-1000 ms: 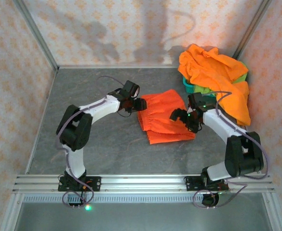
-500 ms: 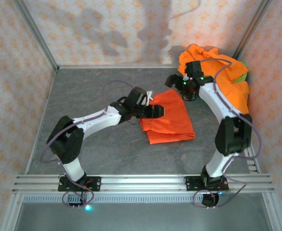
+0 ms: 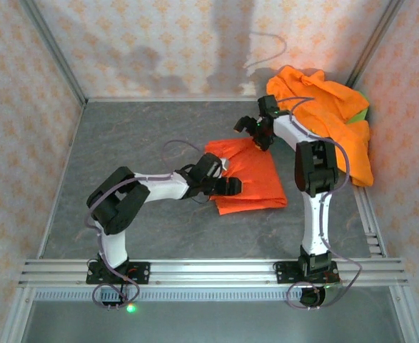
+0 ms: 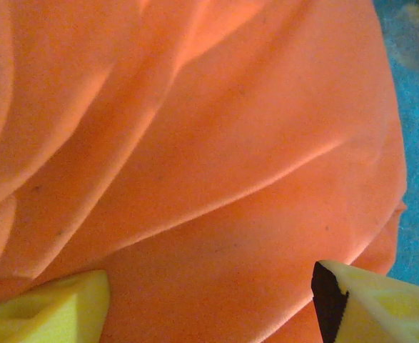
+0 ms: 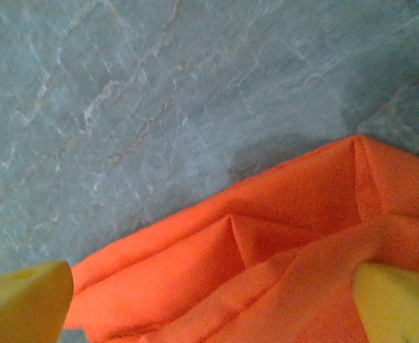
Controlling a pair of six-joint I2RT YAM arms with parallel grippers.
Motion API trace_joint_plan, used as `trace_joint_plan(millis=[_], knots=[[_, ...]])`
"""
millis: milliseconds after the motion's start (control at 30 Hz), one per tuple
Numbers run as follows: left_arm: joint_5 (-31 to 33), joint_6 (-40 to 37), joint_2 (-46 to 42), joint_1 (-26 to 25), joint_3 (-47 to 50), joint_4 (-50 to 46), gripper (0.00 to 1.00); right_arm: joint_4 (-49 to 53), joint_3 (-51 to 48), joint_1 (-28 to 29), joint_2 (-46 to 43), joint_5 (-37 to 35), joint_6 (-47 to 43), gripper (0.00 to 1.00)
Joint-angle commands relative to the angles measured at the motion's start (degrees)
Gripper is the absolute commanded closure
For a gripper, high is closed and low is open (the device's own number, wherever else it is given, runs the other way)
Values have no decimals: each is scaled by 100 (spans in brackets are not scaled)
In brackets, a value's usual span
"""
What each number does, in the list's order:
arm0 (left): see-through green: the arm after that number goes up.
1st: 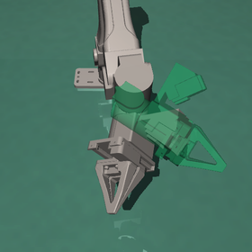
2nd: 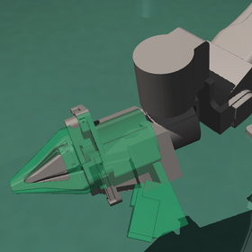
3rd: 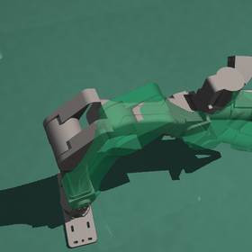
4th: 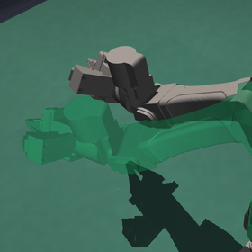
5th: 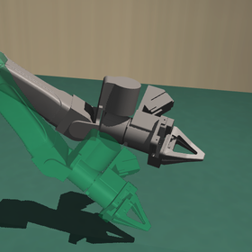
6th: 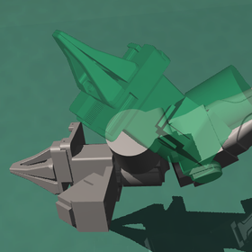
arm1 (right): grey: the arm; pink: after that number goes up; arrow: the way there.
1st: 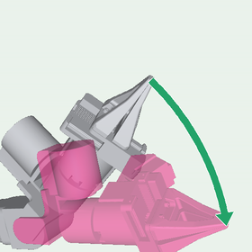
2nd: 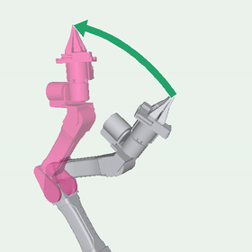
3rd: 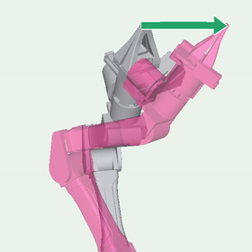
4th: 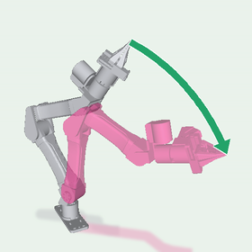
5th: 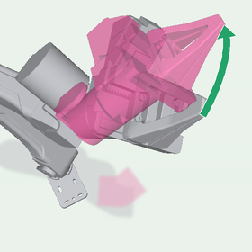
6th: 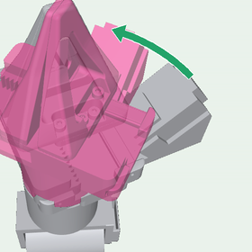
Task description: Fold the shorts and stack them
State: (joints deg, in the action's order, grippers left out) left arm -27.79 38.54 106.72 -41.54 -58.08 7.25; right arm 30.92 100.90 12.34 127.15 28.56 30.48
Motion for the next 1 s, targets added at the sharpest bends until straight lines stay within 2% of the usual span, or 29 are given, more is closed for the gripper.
trace_joint_plan(millis=[0, 233, 400, 500, 567, 700, 867, 967], knots=[[221, 164, -135, -69, 440, -150, 24, -159, 149, -43, 204, -344, 214, 0], [530, 70, -760, -65, 647, -139, 23, -279, 105, 75, -172, -304, 186, 1], [948, -444, -1557, -63, 298, -643, 18, -204, -42, 459, -1206, -716, -552, 1], [1328, -760, -2060, -65, 169, -983, 14, -99, -366, 717, -2002, -1197, -1179, 1], [1592, -1143, -2396, -69, 170, -1157, 12, -37, -680, 855, -2562, -1549, -1516, 1], [2266, -1578, -3148, -65, 351, -1418, 1, 114, -1444, 925, -3645, -2238, -1935, 1], [3432, -1774, -3847, -65, 442, -1917, 0, 520, -2176, 898, -4603, -2841, -2613, 1], [4011, -1812, -4105, -56, 452, -2186, 0, 338, -2832, 790, -5104, -2941, -2713, 1]])
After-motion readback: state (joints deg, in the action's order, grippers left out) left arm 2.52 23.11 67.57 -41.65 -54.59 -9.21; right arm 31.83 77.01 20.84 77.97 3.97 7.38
